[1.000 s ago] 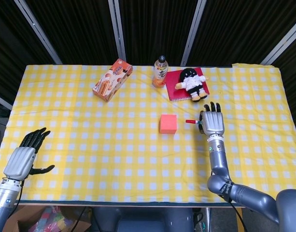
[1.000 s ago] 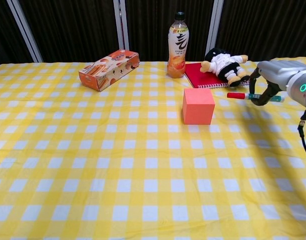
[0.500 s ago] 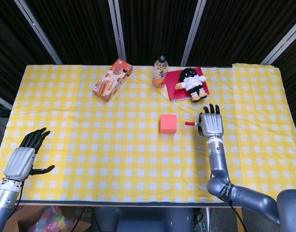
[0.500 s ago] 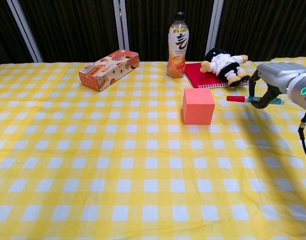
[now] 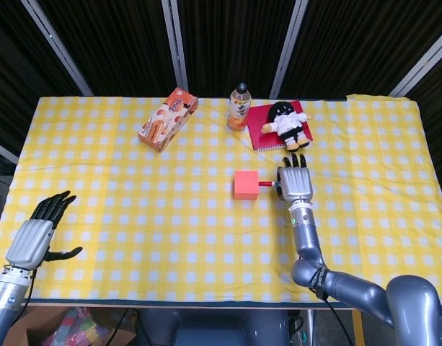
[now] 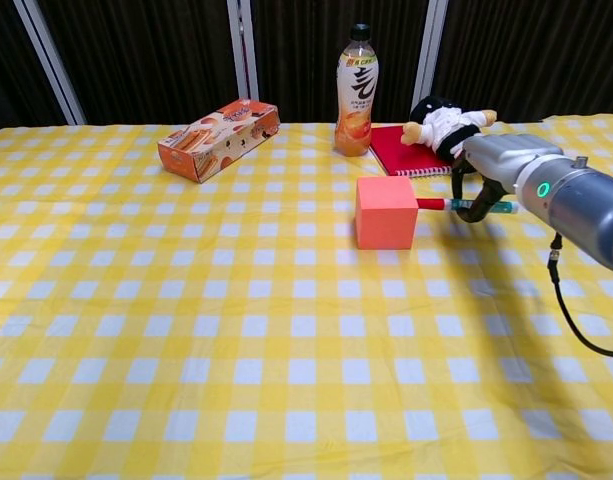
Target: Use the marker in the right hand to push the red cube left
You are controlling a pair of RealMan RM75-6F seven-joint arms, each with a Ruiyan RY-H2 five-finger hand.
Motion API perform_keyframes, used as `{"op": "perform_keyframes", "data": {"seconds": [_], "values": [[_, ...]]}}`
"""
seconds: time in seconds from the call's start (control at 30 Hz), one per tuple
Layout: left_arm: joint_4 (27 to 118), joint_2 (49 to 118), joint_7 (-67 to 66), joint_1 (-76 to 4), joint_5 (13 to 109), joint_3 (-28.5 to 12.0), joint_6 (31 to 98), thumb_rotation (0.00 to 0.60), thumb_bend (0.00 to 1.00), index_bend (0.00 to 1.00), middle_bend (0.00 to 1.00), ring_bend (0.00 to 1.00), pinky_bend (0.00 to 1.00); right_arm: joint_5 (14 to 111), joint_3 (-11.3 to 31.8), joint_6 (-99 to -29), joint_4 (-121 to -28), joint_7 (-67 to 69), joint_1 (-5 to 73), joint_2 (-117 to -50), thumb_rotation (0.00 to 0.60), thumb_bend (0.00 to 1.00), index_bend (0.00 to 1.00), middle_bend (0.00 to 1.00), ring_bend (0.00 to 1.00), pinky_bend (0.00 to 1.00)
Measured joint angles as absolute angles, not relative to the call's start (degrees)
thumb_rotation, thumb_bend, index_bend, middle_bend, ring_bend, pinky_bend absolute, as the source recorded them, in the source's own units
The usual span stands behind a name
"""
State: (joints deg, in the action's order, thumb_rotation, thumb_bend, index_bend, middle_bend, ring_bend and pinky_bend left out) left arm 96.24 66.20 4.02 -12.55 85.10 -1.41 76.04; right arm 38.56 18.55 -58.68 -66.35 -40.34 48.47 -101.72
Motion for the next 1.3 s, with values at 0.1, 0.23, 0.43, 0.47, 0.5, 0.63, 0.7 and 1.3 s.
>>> {"op": "perform_keyframes", "data": {"seconds": [0.1,0.23,0.43,0.47,0.5,0.63,0.7,1.3], "values": [[96.2,66.1,4.2,-12.7,85.0,-1.4,75.8,0.600,0.00,0.00,0.00,0.00,0.00,39.2,18.7,-58.4,-66.4,-40.6,49.6,-102.9,0.600,0.55,0.60,0.20,0.00,0.00],[96.3,66.0,4.2,-12.8,84.8,-1.4,75.4,0.600,0.00,0.00,0.00,0.00,0.00,39.7,18.9,-58.4,-67.3,-40.8,50.6,-104.0,0.600,0.55,0.60,0.20,0.00,0.00],[96.4,66.0,4.1,-12.9,84.7,-1.3,75.2,0.600,0.00,0.00,0.00,0.00,0.00,40.9,18.8,-59.2,-70.1,-41.5,51.6,-105.0,0.600,0.55,0.60,0.20,0.00,0.00],[96.5,66.0,4.1,-12.8,84.6,-1.3,75.2,0.600,0.00,0.00,0.00,0.00,0.00,41.1,18.7,-59.4,-70.6,-41.6,51.7,-105.2,0.600,0.55,0.60,0.20,0.00,0.00],[96.5,66.0,4.2,-12.8,84.6,-1.3,75.2,0.600,0.00,0.00,0.00,0.00,0.00,41.4,18.6,-59.6,-71.2,-41.7,51.8,-105.3,0.600,0.55,0.60,0.20,0.00,0.00],[96.6,65.9,4.2,-12.7,84.7,-1.3,75.4,0.600,0.00,0.00,0.00,0.00,0.00,40.9,18.3,-60.4,-71.7,-42.7,51.9,-105.7,0.600,0.55,0.60,0.20,0.00,0.00],[96.6,65.9,4.3,-12.7,84.8,-1.3,75.5,0.600,0.00,0.00,0.00,0.00,0.00,40.0,18.3,-60.8,-71.6,-43.4,51.8,-105.8,0.600,0.55,0.60,0.20,0.00,0.00],[96.7,65.7,4.9,-12.8,85.1,-1.1,75.5,0.600,0.00,0.00,0.00,0.00,0.00,34.7,19.9,-63.2,-68.4,-47.0,51.6,-106.3,0.600,0.55,0.60,0.20,0.00,0.00]]}}
